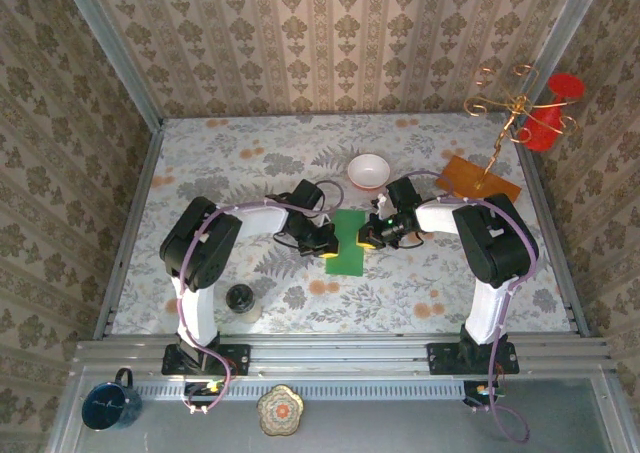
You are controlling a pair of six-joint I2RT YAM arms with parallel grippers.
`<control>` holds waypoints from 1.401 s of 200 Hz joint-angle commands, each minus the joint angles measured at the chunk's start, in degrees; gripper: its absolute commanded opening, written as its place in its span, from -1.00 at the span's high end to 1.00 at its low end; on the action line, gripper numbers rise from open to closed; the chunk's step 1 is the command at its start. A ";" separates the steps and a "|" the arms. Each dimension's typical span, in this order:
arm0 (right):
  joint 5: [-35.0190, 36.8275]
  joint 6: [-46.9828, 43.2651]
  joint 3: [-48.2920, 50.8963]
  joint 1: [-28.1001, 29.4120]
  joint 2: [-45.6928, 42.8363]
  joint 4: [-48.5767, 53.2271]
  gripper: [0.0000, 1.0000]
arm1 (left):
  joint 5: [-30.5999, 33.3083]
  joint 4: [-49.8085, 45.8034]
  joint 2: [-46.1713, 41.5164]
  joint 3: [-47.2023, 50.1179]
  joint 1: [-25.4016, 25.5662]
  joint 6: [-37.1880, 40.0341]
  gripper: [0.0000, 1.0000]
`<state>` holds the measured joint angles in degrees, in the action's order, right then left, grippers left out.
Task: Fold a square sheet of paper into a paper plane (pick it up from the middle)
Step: First fold the square sheet of paper in half at the center of the table.
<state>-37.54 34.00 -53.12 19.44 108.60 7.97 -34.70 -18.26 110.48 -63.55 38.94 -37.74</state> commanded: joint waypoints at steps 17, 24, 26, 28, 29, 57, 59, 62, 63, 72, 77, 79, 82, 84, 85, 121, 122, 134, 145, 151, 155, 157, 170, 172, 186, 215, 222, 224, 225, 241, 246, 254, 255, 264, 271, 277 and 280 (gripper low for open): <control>21.61 -0.78 4.26 0.72 8.48 10.23 0.90 | 3.21 0.15 -0.70 4.70 -0.94 -0.88 0.83; 21.76 -0.69 4.26 0.73 8.59 10.23 0.90 | 3.73 0.26 -1.37 6.13 -1.22 -1.09 0.83; 21.80 -0.64 4.26 0.70 8.61 10.25 0.90 | 3.86 0.25 -1.68 6.55 -1.30 -1.15 0.83; 21.76 -0.61 4.30 0.69 8.64 10.28 0.90 | 3.98 0.33 -1.89 6.98 -1.40 -1.25 0.83; 21.83 -0.61 4.28 0.73 8.60 10.30 0.90 | 4.00 0.33 -2.09 7.18 -1.45 -1.31 0.83; 22.25 -0.42 4.08 0.73 8.69 10.40 0.90 | 5.04 0.59 -7.34 12.75 -2.58 -2.51 0.83; 22.31 -0.42 4.08 0.70 8.66 10.36 0.90 | 5.07 0.59 -7.79 13.03 -2.63 -2.63 0.83; 22.33 -0.50 4.08 0.70 8.71 10.32 0.90 | 5.18 0.52 -8.46 13.40 -2.71 -2.75 0.83; 22.33 -0.51 4.08 0.74 8.72 10.36 0.90 | 5.22 0.56 -8.67 13.47 -2.72 -2.77 0.83; 22.33 -0.51 4.04 0.71 8.66 10.40 0.90 | 5.20 0.19 -10.63 13.97 -2.89 -3.04 0.83; 22.32 -0.51 3.99 0.75 8.72 10.40 0.90 | 5.21 0.05 -11.80 13.86 -2.86 -3.07 0.83; 22.33 -0.51 3.99 0.77 8.73 10.40 0.90 | 5.24 0.02 -12.24 13.77 -2.83 -3.12 0.83; 22.33 -0.51 3.99 0.77 8.67 10.40 0.90 | 5.25 0.01 -12.82 13.61 -2.77 -3.19 0.83; 22.33 -0.51 3.99 0.77 8.66 10.40 0.90 | 5.25 0.05 -13.25 13.45 -2.78 -3.21 0.83; 22.33 -0.51 3.99 0.77 8.65 10.40 0.90 | 5.25 0.06 -13.43 13.41 -2.75 -3.17 0.83; 22.33 -0.46 4.04 0.77 8.61 10.06 0.90 | 5.16 1.34 -14.61 7.68 -0.62 -2.77 0.82; 22.33 -0.48 4.10 0.77 8.63 10.01 0.90 | 5.21 1.36 -14.47 7.53 -0.57 -2.77 0.82; 22.25 -0.35 4.12 0.77 8.72 9.80 0.90 | 5.14 2.10 -12.18 5.97 0.19 -2.78 0.82; 22.01 -0.25 4.25 0.77 8.92 9.44 0.90 | 4.59 1.97 -9.53 4.14 0.78 -2.57 0.82; 21.90 -0.12 4.34 0.80 9.03 9.23 0.90 | 4.44 1.74 -8.27 3.24 1.25 -2.51 0.82; 21.77 -0.03 4.39 0.77 9.05 9.11 0.90 | 4.38 1.88 -7.64 2.77 1.60 -2.42 0.82; 21.73 0.00 4.42 0.77 9.08 9.09 0.90 | 4.31 1.94 -7.27 2.59 1.72 -2.38 0.82; 21.56 0.27 4.68 0.78 9.18 8.62 0.90 | 4.35 2.10 -5.50 1.65 2.61 -2.38 0.82; 21.55 0.32 4.69 0.77 9.18 8.57 0.90 | 4.35 2.18 -5.24 1.54 2.74 -2.35 0.82; 21.54 0.54 4.89 0.78 9.24 8.27 0.90 | 4.12 2.18 -3.82 1.56 3.14 -2.25 0.83; 21.54 1.22 5.21 0.77 9.31 7.55 0.90 | 4.90 2.97 -3.46 5.02 3.23 -2.78 0.83; 21.54 1.55 5.44 0.78 9.27 7.16 0.90 | 5.41 2.88 -3.81 6.02 3.21 -2.78 0.84; 21.54 1.74 5.52 0.77 9.27 7.04 0.90 | 5.56 2.86 -3.89 6.28 3.22 -2.72 0.84; 21.54 1.76 5.55 0.77 9.27 7.01 0.90 | 5.58 2.83 -3.92 6.44 3.19 -2.70 0.84; 21.71 2.59 6.05 0.82 9.35 6.22 0.90 | 6.50 2.93 -5.05 8.89 3.33 -2.58 0.84; 21.87 2.73 6.14 0.77 9.43 6.12 0.90 | 6.72 2.93 -5.40 9.72 3.31 -2.49 0.84; 21.98 2.98 6.27 0.86 9.45 5.82 0.90 | 7.05 3.05 -6.19 11.17 3.48 -2.52 0.84; 21.98 3.03 6.27 0.86 9.45 5.82 0.90 | 7.12 3.05 -6.26 11.34 3.50 -2.47 0.84; 22.06 3.39 6.43 0.86 9.49 5.44 0.90 | 7.60 3.04 -7.03 12.79 3.81 -2.35 0.84; 22.07 3.62 6.45 0.87 9.46 5.34 0.90 | 8.00 2.97 -7.57 13.98 4.10 -2.25 0.84; 22.16 3.78 6.50 0.86 9.43 5.23 0.90 | 8.30 2.91 -8.03 14.83 4.41 -2.24 0.84; 22.16 3.86 6.55 0.91 9.36 5.10 0.90 | 8.47 2.81 -8.26 15.24 4.54 -2.16 0.85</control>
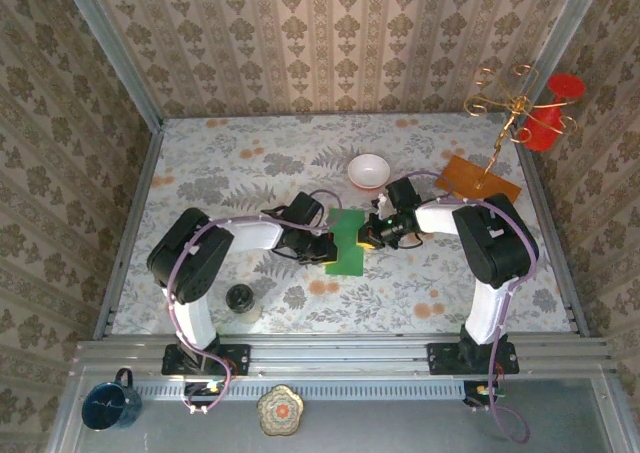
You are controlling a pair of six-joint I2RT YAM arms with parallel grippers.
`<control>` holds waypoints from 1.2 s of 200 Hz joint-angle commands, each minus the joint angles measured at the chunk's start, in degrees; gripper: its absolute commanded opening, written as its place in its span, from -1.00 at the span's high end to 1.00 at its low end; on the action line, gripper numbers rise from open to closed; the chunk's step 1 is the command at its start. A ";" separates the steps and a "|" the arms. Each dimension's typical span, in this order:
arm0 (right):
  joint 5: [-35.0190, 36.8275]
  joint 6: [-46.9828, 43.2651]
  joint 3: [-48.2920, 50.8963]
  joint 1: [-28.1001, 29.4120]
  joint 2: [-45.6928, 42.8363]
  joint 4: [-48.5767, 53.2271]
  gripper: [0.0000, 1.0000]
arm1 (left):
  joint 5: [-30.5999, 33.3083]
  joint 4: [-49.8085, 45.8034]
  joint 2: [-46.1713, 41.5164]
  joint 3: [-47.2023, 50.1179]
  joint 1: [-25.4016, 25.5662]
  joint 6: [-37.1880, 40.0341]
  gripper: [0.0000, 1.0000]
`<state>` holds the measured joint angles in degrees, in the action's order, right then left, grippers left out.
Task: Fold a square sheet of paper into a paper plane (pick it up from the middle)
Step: First fold the square sheet of paper in half at the center of the table.
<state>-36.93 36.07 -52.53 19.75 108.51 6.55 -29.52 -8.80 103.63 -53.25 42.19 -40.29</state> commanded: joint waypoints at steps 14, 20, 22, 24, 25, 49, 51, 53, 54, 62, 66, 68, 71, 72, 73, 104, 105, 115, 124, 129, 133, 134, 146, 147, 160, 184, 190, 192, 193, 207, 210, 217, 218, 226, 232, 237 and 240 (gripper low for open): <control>21.72 2.12 6.08 0.69 9.52 6.25 0.90 | 4.30 -7.02 -2.47 6.65 2.04 0.25 0.85; 21.63 2.29 6.17 0.64 9.45 6.07 0.90 | 4.70 -7.03 -2.91 7.32 2.39 0.18 0.85; 21.63 2.32 6.20 0.64 9.46 6.03 0.90 | 4.79 -7.02 -3.09 7.60 2.46 0.10 0.85; 21.63 2.35 6.21 0.66 9.45 6.07 0.90 | 4.90 -7.02 -3.22 7.85 2.59 0.05 0.85; 21.63 2.34 6.21 0.65 9.49 6.05 0.90 | 4.95 -7.02 -3.29 7.96 2.70 0.05 0.85; 21.63 2.60 6.65 0.73 9.23 5.51 0.90 | 6.80 -7.61 -5.28 9.94 4.20 -0.39 0.85; 21.63 2.62 6.65 0.75 9.21 5.43 0.90 | 7.01 -7.70 -5.37 10.04 4.27 -0.40 0.85; 21.63 2.60 6.70 0.74 9.19 5.48 0.90 | 7.19 -7.76 -5.55 10.19 4.42 -0.47 0.85; 21.59 2.60 6.72 0.73 9.18 5.40 0.90 | 7.28 -7.74 -5.64 10.24 4.54 -0.48 0.85; 21.58 2.60 6.87 0.74 9.16 5.22 0.90 | 7.94 -7.96 -6.33 10.66 5.03 -0.67 0.85; 21.53 2.60 6.92 0.73 9.09 5.09 0.90 | 8.19 -7.97 -6.76 10.85 5.26 -0.86 0.85; 21.54 2.60 6.92 0.77 9.09 5.06 0.90 | 8.34 -7.90 -6.95 10.97 5.40 -0.91 0.85; 21.55 2.66 7.02 0.75 9.03 4.87 0.90 | 8.55 -7.90 -7.21 11.18 5.62 -1.11 0.85; 21.55 2.67 7.06 0.74 9.02 4.83 0.90 | 8.62 -7.90 -7.30 11.25 5.66 -1.15 0.85; 21.50 2.68 7.07 0.73 8.97 4.77 0.90 | 8.70 -7.86 -7.39 11.29 5.73 -1.22 0.85; 21.02 2.86 7.70 1.08 7.89 3.09 0.90 | 10.37 -7.17 -10.44 13.44 6.28 -2.52 0.85; 21.02 2.86 7.71 1.12 7.78 3.02 0.90 | 10.41 -7.14 -10.59 13.49 6.26 -2.56 0.85; 20.64 2.73 7.50 1.33 7.15 2.70 0.90 | 10.88 -7.44 -11.90 13.62 6.11 -2.65 0.85; 20.29 2.60 6.92 1.55 6.46 2.76 0.89 | 10.73 -7.39 -13.41 13.25 5.62 -2.68 0.85; 19.89 2.47 6.52 1.68 5.91 2.93 0.89 | 10.56 -7.46 -14.40 12.89 5.39 -2.68 0.85; 19.46 2.36 6.22 1.86 5.25 3.15 0.89 | 10.45 -7.42 -15.12 12.54 5.08 -2.67 0.85; 19.32 2.35 6.13 1.86 5.11 3.18 0.89 | 10.41 -7.40 -15.43 12.42 5.04 -2.68 0.85; 18.40 2.23 4.88 2.30 2.73 3.66 0.88 | 9.50 -6.95 -18.02 11.00 3.99 -2.37 0.84; 18.30 2.19 4.76 2.35 2.53 3.74 0.88 | 9.40 -6.90 -18.20 10.86 3.88 -2.26 0.84; 16.97 1.73 2.47 2.86 -0.14 5.30 0.87 | 8.62 -6.54 -20.10 9.15 2.09 -1.60 0.82; 13.52 1.52 -2.41 3.41 -5.26 7.21 0.74 | 6.74 -4.84 -20.44 6.52 -1.61 -0.67 0.75; 13.08 1.78 -3.40 3.59 -6.58 7.82 0.70 | 5.71 -4.15 -19.84 5.81 -2.59 -0.63 0.73; 12.99 1.86 -3.70 3.56 -7.09 8.03 0.68 | 5.39 -3.89 -19.54 5.51 -2.87 -0.66 0.72; 12.96 1.92 -3.80 3.59 -7.31 8.08 0.68 | 5.33 -3.83 -19.44 5.39 -2.98 -0.66 0.71; 12.83 3.33 -4.58 3.72 -10.66 8.43 0.56 | 2.68 -2.19 -16.93 3.33 -4.40 -0.86 0.61; 12.96 3.59 -4.54 3.72 -11.40 8.51 0.53 | 2.18 -1.93 -16.30 2.85 -4.54 -0.87 0.59; 13.65 4.62 -4.23 3.72 -13.07 8.69 0.41 | 1.24 -1.23 -14.81 1.90 -4.88 -0.91 0.56; 13.82 4.79 -4.19 3.72 -13.33 8.76 0.39 | 1.05 -1.14 -14.62 1.69 -4.90 -0.92 0.56; 15.06 6.24 -3.57 3.76 -15.26 9.32 0.33 | 0.12 -0.58 -12.89 0.42 -5.08 -0.92 0.52; 16.27 7.33 -2.91 3.72 -16.70 9.67 0.29 | -0.66 -0.31 -11.61 -0.41 -5.23 -0.84 0.49; 16.99 8.22 -2.19 3.72 -17.98 9.81 0.25 | -1.15 -0.19 -10.65 -1.04 -5.45 -0.76 0.47; 17.51 8.71 -1.75 3.72 -18.77 9.88 0.23 | -1.42 -0.13 -10.10 -1.38 -5.52 -0.74 0.47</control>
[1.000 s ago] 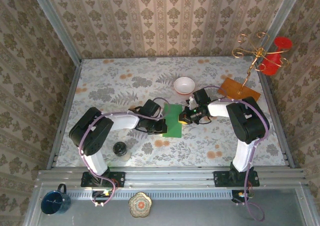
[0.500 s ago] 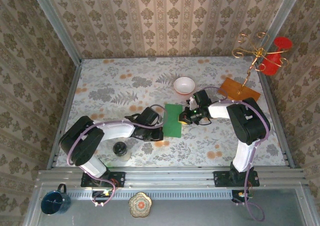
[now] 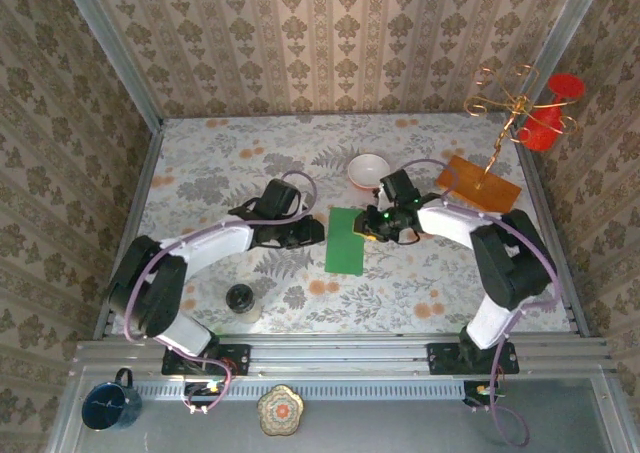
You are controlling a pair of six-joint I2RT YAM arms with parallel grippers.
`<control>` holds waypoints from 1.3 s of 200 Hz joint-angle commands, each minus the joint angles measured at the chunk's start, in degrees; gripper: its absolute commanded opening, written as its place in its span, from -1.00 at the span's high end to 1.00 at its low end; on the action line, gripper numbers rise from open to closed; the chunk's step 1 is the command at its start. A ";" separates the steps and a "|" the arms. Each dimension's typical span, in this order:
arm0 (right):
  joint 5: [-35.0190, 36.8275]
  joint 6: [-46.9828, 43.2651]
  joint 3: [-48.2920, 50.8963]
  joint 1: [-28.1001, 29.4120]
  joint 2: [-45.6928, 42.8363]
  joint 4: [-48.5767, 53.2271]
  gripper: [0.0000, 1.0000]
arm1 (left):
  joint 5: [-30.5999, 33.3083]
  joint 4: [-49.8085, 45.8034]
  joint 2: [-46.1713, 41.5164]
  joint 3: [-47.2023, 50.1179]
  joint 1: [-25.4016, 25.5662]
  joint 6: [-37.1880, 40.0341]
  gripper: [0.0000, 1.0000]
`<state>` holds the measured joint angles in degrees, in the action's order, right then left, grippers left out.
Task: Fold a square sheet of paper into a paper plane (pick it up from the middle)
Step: First fold the square sheet of paper in half at the center of the table, then fold the triangle a second time at the center of the table.
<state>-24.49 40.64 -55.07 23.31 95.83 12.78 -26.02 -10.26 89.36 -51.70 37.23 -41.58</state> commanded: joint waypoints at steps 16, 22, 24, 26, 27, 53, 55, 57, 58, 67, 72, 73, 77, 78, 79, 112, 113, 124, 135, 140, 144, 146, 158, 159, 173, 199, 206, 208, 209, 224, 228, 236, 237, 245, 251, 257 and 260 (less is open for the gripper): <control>7.42 7.10 3.61 0.16 -10.00 3.67 0.06 | -6.39 2.14 6.89 -4.63 -1.14 0.84 0.42; 8.42 7.94 4.83 0.16 -11.42 3.53 0.01 | -6.96 2.55 7.93 -5.22 -1.26 0.99 0.40; 8.72 8.24 5.22 0.22 -11.86 3.61 0.00 | -7.05 2.64 8.24 -5.42 -1.35 0.98 0.39; 9.10 8.51 5.63 0.17 -12.28 3.56 -0.02 | -7.25 2.69 8.58 -5.67 -1.37 1.09 0.39; 9.32 8.59 5.83 0.16 -12.49 3.52 -0.03 | -7.32 2.70 8.65 -5.77 -1.41 1.08 0.39; 12.04 9.64 9.54 0.08 -15.68 4.66 -0.17 | -9.02 3.09 13.23 -8.67 -1.81 1.42 0.37; 12.19 9.61 9.72 0.09 -15.72 4.70 -0.17 | -9.22 3.17 13.52 -8.81 -1.81 1.42 0.37; 12.25 9.58 9.96 0.07 -15.69 4.67 -0.17 | -9.40 3.26 13.88 -8.97 -1.81 1.42 0.37; 12.26 9.56 10.01 0.07 -15.73 4.65 -0.17 | -9.49 3.38 14.03 -9.05 -1.81 1.42 0.37; 12.60 10.06 11.23 0.09 -17.21 4.42 -0.17 | -9.92 3.92 15.20 -9.82 -1.81 1.54 0.37; 12.79 10.60 11.94 0.11 -17.63 4.02 -0.17 | -9.70 3.91 15.81 -10.18 -1.81 1.59 0.37; 12.79 10.64 12.10 0.13 -17.66 3.88 -0.17 | -9.64 3.88 15.92 -10.22 -1.81 1.55 0.37; 12.73 10.98 12.79 0.14 -17.90 3.09 -0.18 | -9.50 3.77 16.35 -10.53 -1.88 1.42 0.38; 12.68 11.10 12.97 0.15 -17.93 2.85 -0.18 | -9.45 3.76 16.45 -10.62 -1.85 1.42 0.38; 12.61 11.20 13.19 0.20 -17.99 2.64 -0.19 | -9.42 3.76 16.50 -10.70 -1.83 1.37 0.38; 9.47 12.24 16.69 0.16 -20.00 -1.91 -0.27 | -8.61 4.12 19.02 -11.49 -2.76 0.39 0.40; 9.42 12.25 16.77 0.16 -20.04 -1.98 -0.26 | -8.61 4.16 19.06 -11.49 -2.77 0.33 0.40; 8.20 12.27 17.46 0.11 -20.32 -3.04 -0.26 | -8.82 4.67 19.70 -11.49 -2.87 -0.12 0.40; 6.36 12.27 17.84 0.15 -20.01 -3.97 -0.24 | -9.21 4.90 20.46 -11.73 -2.87 -0.53 0.41; 5.49 12.27 17.89 0.16 -19.74 -4.34 -0.23 | -9.26 4.82 20.79 -11.90 -2.89 -0.75 0.41; 4.79 12.34 17.97 0.16 -19.52 -4.67 -0.21 | -9.31 4.86 21.00 -11.93 -2.87 -0.86 0.41; 4.40 12.37 18.02 0.24 -19.36 -4.80 -0.20 | -9.31 4.87 21.09 -11.89 -2.87 -0.93 0.41; 2.73 12.70 18.31 0.50 -18.40 -5.72 -0.13 | -9.15 4.97 21.55 -11.89 -2.87 -1.17 0.42; 2.63 12.75 18.32 0.55 -18.31 -5.87 -0.12 | -9.14 4.98 21.55 -11.86 -2.87 -1.24 0.42; 0.97 13.78 18.99 1.35 -17.00 -7.98 -0.08 | -8.77 4.83 21.82 -11.61 -2.87 -1.24 0.42; -0.06 15.63 20.33 3.54 -13.60 -12.46 -0.02 | -6.44 3.67 21.64 -10.40 -2.91 -1.40 0.43; -0.24 15.86 20.50 4.20 -12.80 -13.36 -0.01 | -5.61 2.94 21.64 -10.26 -2.87 -1.39 0.43; -0.28 15.89 20.52 4.38 -12.67 -13.56 0.00 | -5.49 2.61 21.64 -10.26 -2.87 -1.39 0.43; -0.29 15.92 20.52 4.46 -12.59 -13.65 0.00 | -5.42 2.48 21.64 -10.26 -2.87 -1.39 0.43; 0.04 17.09 21.16 5.46 -11.43 -14.95 0.04 | -4.58 0.43 21.69 -10.43 -2.89 -1.26 0.44; -0.06 17.39 21.37 5.71 -11.13 -15.49 0.05 | -4.59 0.13 21.64 -10.39 -2.91 -1.26 0.44; -0.73 17.75 21.73 6.08 -10.46 -16.70 0.06 | -4.46 0.07 21.48 -10.11 -2.87 -1.20 0.44; -0.82 17.78 21.79 6.15 -10.43 -16.80 0.06 | -4.43 0.07 21.47 -10.10 -2.87 -1.25 0.44; -1.54 17.71 21.93 6.47 -9.84 -17.42 0.09 | -4.01 0.07 21.46 -9.83 -2.81 -1.46 0.44; -1.78 17.61 22.06 6.65 -9.59 -17.48 0.11 | -3.87 0.11 21.55 -9.74 -2.85 -1.48 0.45; -1.88 17.50 22.26 6.82 -9.60 -17.61 0.13 | -3.78 -0.01 21.79 -9.82 -2.87 -1.70 0.46; -1.94 17.54 22.39 6.91 -9.60 -17.76 0.13 | -3.93 -0.02 21.86 -9.84 -2.87 -1.81 0.46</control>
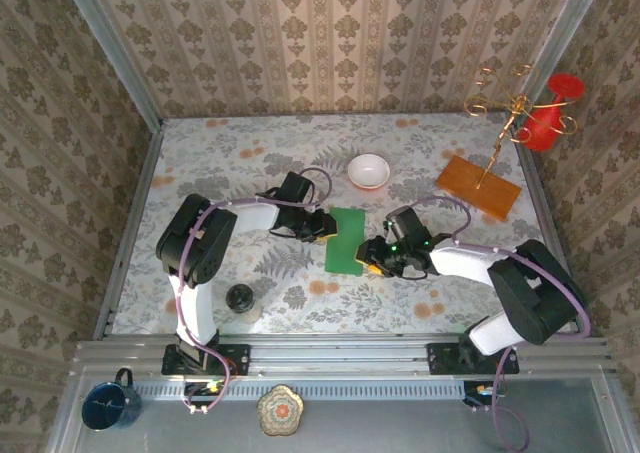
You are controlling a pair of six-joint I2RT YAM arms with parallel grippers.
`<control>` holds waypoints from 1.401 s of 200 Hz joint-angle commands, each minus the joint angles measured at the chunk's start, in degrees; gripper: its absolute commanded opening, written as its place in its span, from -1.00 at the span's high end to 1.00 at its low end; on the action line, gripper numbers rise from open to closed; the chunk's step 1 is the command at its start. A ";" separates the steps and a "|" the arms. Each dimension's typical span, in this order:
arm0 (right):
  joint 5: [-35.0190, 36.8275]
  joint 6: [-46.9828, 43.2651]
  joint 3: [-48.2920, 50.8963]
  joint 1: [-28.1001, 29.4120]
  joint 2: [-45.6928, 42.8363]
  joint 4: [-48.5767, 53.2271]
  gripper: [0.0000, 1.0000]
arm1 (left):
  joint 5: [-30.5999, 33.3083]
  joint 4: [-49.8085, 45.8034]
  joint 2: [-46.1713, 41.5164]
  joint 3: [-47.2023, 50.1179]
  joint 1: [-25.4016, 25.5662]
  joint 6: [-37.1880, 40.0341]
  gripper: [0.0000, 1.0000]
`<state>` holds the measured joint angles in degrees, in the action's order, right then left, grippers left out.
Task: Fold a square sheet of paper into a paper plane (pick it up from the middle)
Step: Fold the triangle a second time at the center of the table.
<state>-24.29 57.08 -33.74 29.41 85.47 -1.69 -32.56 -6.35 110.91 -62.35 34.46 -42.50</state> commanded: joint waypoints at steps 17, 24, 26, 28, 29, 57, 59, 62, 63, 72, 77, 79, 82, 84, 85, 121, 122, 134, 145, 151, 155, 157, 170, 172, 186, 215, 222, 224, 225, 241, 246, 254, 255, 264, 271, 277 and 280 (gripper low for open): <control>-2.33 1.37 2.02 0.97 0.10 -4.08 0.17 | 2.44 -3.41 0.60 0.82 -0.05 -1.58 0.46; -2.25 1.41 2.41 1.00 -0.12 -4.35 0.17 | 2.38 -3.32 0.70 0.78 -0.01 -1.69 0.46; -2.25 1.39 2.48 1.00 -0.19 -4.34 0.17 | 2.40 -3.25 0.75 0.75 0.00 -1.66 0.47; -2.18 1.37 2.59 1.00 -0.28 -4.30 0.17 | 2.39 -3.24 0.78 0.72 0.00 -1.70 0.46; -2.17 1.37 2.61 1.00 -0.29 -4.33 0.17 | 2.40 -3.23 0.79 0.68 0.00 -1.66 0.46; -2.80 1.95 3.69 1.00 -0.14 -6.02 0.21 | 2.17 -3.34 1.24 0.47 0.00 -2.14 0.47; -2.96 2.04 3.86 1.00 -0.13 -6.25 0.21 | 2.15 -3.32 1.24 0.47 0.00 -2.14 0.47; -3.12 2.08 3.93 1.00 -0.06 -6.68 0.22 | 2.07 -3.32 1.21 0.55 0.00 -2.20 0.47; -3.17 2.21 3.98 1.00 -0.05 -6.76 0.22 | 2.06 -3.32 1.22 0.55 0.00 -2.22 0.47; -3.38 2.53 4.19 1.08 0.05 -7.37 0.23 | 2.04 -3.23 1.15 0.56 0.00 -2.32 0.47; -3.46 2.59 4.25 1.09 0.13 -7.64 0.24 | 2.06 -3.32 1.15 0.66 0.00 -2.32 0.47; -3.47 2.62 4.28 1.09 0.13 -7.80 0.25 | 2.01 -3.36 1.15 0.65 0.00 -2.28 0.47; -3.60 2.71 4.34 1.16 0.22 -8.00 0.26 | 2.01 -3.40 1.08 0.65 0.00 -2.24 0.47; -3.69 2.74 4.37 1.17 0.31 -8.13 0.27 | 2.05 -3.41 1.07 0.71 0.00 -2.24 0.47; -3.71 2.76 4.38 1.17 0.31 -8.27 0.27 | 2.01 -3.41 1.06 0.72 0.00 -2.24 0.47; -4.28 4.04 5.91 1.35 0.83 -14.33 0.35 | 2.06 -3.41 0.71 0.91 0.00 -2.24 0.47; -4.32 4.07 5.94 1.35 0.83 -14.45 0.35 | 2.06 -3.41 0.71 0.96 0.00 -2.28 0.47; -3.99 4.37 6.22 1.35 0.93 -15.34 0.37 | 2.03 -3.40 0.49 1.01 0.04 -2.15 0.47; -3.42 4.68 6.31 1.35 0.99 -15.52 0.40 | 1.99 -3.49 0.36 1.01 0.00 -2.07 0.47; -3.04 4.83 6.40 1.35 0.84 -15.37 0.42 | 2.05 -3.50 0.27 0.93 0.02 -1.99 0.47; -2.77 4.87 6.40 1.35 0.84 -15.25 0.43 | 2.05 -3.54 0.20 0.87 0.00 -2.02 0.47; -2.66 4.88 6.47 1.35 0.79 -15.27 0.44 | 2.03 -3.57 0.19 0.90 0.02 -2.01 0.47; -2.18 4.89 6.58 1.35 0.71 -15.27 0.46 | 1.94 -3.58 0.09 0.90 0.02 -1.84 0.47; -2.17 4.93 6.58 1.35 0.68 -15.23 0.46 | 1.96 -3.60 0.09 0.89 0.05 -1.81 0.47; -1.90 4.85 6.49 1.35 0.79 -15.10 0.50 | 1.88 -3.58 -0.07 0.91 0.08 -1.67 0.47; -1.91 4.92 6.40 1.35 0.84 -16.24 0.58 | 1.10 -3.41 -0.32 0.82 0.08 -1.54 0.47; -1.62 4.85 6.27 1.35 0.79 -15.86 0.61 | 1.04 -3.33 -0.49 0.76 0.08 -1.41 0.47; -1.52 4.85 6.24 1.35 0.76 -15.68 0.62 | 0.97 -3.32 -0.52 0.74 0.08 -1.43 0.47; -1.45 4.82 6.23 1.31 0.75 -15.65 0.63 | 0.99 -3.32 -0.52 0.69 0.08 -1.40 0.47; -0.72 4.37 5.71 1.35 0.66 -13.54 0.70 | 0.85 -3.48 -1.20 0.16 0.04 -0.92 0.47; -0.55 4.32 5.55 1.35 0.66 -12.97 0.71 | 0.79 -3.49 -1.54 -0.10 -0.01 -0.80 0.47; -0.21 4.19 5.27 1.35 0.66 -11.65 0.74 | 0.70 -3.41 -2.11 -0.50 0.00 -0.67 0.46; -0.17 4.18 5.22 1.35 0.66 -11.48 0.74 | 0.72 -3.41 -2.24 -0.58 0.00 -0.62 0.46; 0.22 3.87 4.85 1.35 0.68 -9.92 0.76 | 0.85 -3.32 -2.83 -1.11 -0.09 -0.25 0.46; 0.46 3.82 4.66 1.35 0.76 -9.08 0.77 | 1.25 -3.55 -3.27 -1.57 -0.09 0.21 0.46; 0.62 3.78 4.56 1.35 0.80 -8.58 0.78 | 1.70 -3.73 -3.57 -2.00 -0.09 0.58 0.46; 0.65 3.82 4.56 1.35 0.83 -8.40 0.79 | 1.80 -3.82 -3.64 -2.14 -0.09 0.78 0.46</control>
<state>-25.71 61.69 -27.75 30.39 85.89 -14.50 -32.08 -7.68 110.08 -62.37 34.46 -43.83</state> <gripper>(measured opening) 0.115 0.270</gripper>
